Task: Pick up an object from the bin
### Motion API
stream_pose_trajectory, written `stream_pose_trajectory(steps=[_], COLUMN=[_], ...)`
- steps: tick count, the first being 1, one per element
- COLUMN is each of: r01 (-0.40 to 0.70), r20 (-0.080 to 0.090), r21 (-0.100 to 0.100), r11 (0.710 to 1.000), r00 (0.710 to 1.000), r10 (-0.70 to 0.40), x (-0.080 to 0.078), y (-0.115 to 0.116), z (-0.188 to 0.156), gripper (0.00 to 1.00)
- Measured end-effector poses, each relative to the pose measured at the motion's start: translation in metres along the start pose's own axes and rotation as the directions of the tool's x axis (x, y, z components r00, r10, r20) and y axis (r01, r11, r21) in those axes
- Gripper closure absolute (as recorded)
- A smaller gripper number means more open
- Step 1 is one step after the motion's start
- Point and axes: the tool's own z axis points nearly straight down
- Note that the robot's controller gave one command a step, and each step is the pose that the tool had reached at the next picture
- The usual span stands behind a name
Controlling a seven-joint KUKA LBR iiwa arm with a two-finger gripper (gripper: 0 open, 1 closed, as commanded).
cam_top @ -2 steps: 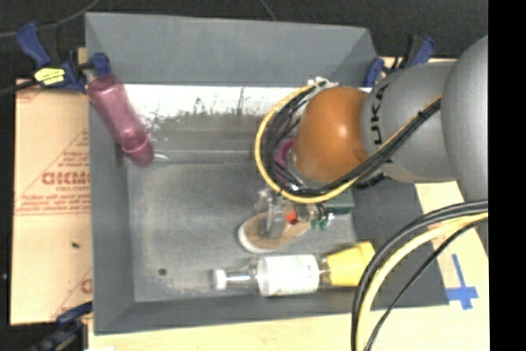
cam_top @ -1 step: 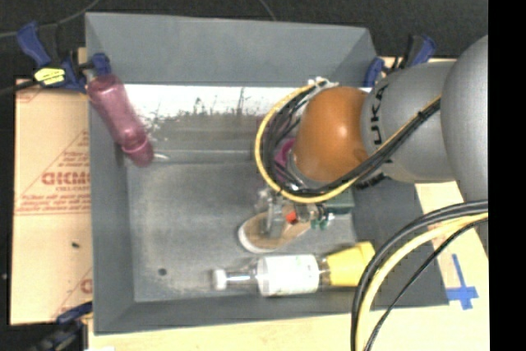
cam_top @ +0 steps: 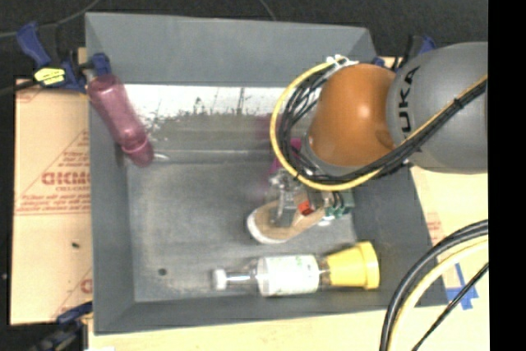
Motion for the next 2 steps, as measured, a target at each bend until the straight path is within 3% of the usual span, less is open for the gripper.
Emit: stream_pose_trajectory(steps=[1, 2], r01=[0.028, 0.028], r20=[-0.004, -0.003], r21=[0.003, 0.001], r11=[1.000, 1.000], r00=[1.000, 1.000], r10=[-0.028, -0.028], x=[-0.015, 0.014], y=[-0.003, -0.007], z=[0.015, -0.070], gripper=[1.00, 1.00])
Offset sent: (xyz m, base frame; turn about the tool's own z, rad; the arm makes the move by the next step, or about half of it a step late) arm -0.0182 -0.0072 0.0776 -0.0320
